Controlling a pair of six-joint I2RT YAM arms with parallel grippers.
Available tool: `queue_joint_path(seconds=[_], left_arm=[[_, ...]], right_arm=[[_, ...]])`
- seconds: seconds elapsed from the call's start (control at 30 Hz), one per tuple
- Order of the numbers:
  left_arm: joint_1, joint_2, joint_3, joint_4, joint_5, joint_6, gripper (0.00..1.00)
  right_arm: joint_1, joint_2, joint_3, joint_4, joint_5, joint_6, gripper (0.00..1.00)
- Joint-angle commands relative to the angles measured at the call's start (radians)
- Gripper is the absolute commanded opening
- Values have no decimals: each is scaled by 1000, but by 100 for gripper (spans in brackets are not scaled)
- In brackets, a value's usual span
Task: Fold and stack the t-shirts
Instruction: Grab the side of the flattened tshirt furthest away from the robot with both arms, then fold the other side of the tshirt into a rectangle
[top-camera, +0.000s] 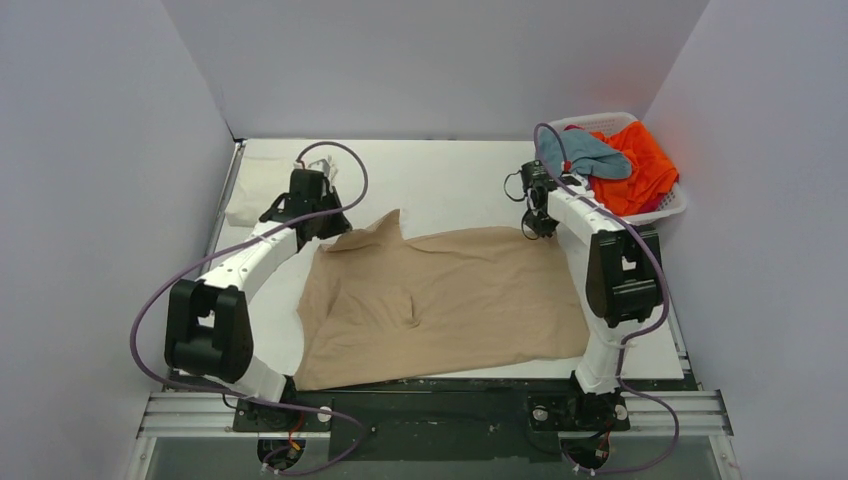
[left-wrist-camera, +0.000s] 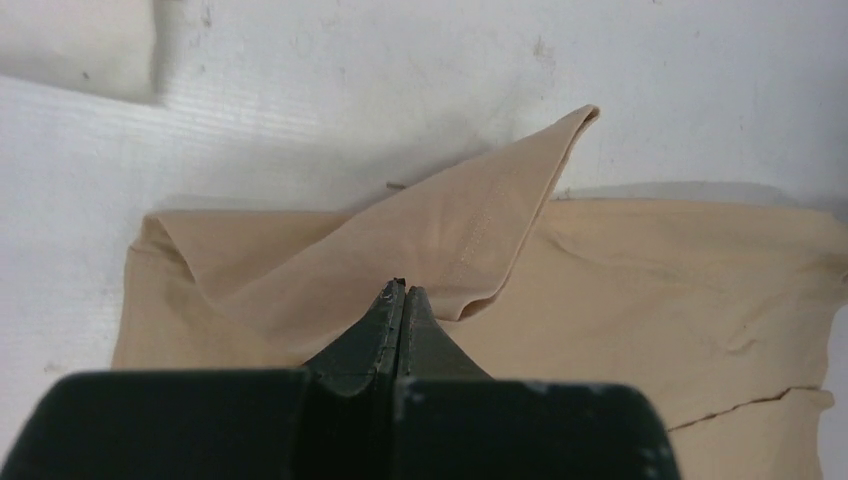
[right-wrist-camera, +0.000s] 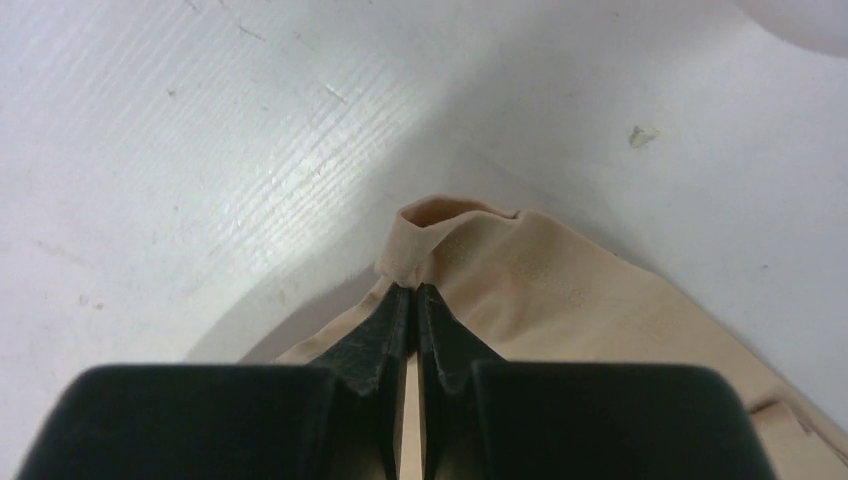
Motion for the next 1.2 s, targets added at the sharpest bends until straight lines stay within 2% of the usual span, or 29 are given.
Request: queue_joint_path(seconds=[0.0,0.1,0.23,0.53,0.7,0.87,1.17], left_arm=[[-56,-147,-85,21,-41,-79,0],[-122,-238,-167,-38,-157,-121,0],[-173,-378,-250,-111,-223,-169,0],[-218,-656,-396,-263,-204,-267,0],[-223,-772,-395,-347,-202,-314,0],[-224,-818,-361,-451,-198,-345,0],[-224,-905,-339,-515,-139,-383,0]], right_arm=[[22,-103,-63,-11,11,-41,0],[47,-164,-126,-18,17,-47,0],[69,-233,-201,-25,26,-47,0],[91,-387,-312,-55,53,-65,0],[89,-432,-317,-77,61,-116,0],[77,-442,-300,-96,57,-177,0],[51,-454,-270,-101,19,-258,0]])
